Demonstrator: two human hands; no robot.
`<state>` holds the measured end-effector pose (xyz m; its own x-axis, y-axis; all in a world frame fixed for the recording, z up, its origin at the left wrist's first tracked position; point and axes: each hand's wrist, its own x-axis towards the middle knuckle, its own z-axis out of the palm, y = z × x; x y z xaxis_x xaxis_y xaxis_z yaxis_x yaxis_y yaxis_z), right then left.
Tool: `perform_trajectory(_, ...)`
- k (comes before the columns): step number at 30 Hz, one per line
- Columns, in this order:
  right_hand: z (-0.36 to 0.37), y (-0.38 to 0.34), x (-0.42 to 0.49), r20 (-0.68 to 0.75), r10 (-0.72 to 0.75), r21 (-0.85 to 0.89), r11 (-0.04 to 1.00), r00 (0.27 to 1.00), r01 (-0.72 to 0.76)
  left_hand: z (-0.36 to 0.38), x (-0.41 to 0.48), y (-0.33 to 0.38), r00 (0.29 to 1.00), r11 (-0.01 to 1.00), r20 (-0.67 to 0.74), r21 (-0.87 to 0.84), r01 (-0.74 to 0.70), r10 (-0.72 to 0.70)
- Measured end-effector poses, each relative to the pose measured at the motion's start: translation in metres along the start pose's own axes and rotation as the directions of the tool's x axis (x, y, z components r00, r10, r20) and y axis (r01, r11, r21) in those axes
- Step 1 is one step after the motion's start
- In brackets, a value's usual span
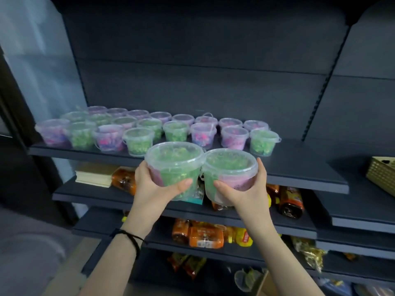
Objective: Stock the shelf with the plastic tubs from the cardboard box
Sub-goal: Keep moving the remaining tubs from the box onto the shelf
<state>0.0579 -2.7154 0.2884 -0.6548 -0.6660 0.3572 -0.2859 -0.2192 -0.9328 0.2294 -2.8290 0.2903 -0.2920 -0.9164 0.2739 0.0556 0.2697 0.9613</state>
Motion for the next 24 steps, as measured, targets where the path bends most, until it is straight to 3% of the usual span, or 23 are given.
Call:
perform_trajectory(5,0.038,0.019,0.036,0.008,-0.016,-0.038,0.999,1.0,0.016,-0.013,0.054,-0.028,0.996,0.996,-0.082,0.081,0.036,-0.029)
perform_trajectory(11,0.073,0.062,0.104,-0.109,0.024,-0.028,0.999,0.994,-0.027,-0.004,0.136,-0.079,0.997,0.989,-0.066,0.143,0.04,-0.031)
perform_trajectory(17,0.1,0.101,0.159,-0.109,0.032,-0.074,0.996,0.994,-0.04,0.016,0.187,-0.117,0.994,0.999,-0.101,0.037,0.038,-0.034)
perform_trajectory(24,0.124,0.13,0.174,-0.127,0.052,-0.05,0.997,0.99,-0.059,0.015,0.209,-0.139,0.992,0.999,-0.124,0.05,0.003,0.003)
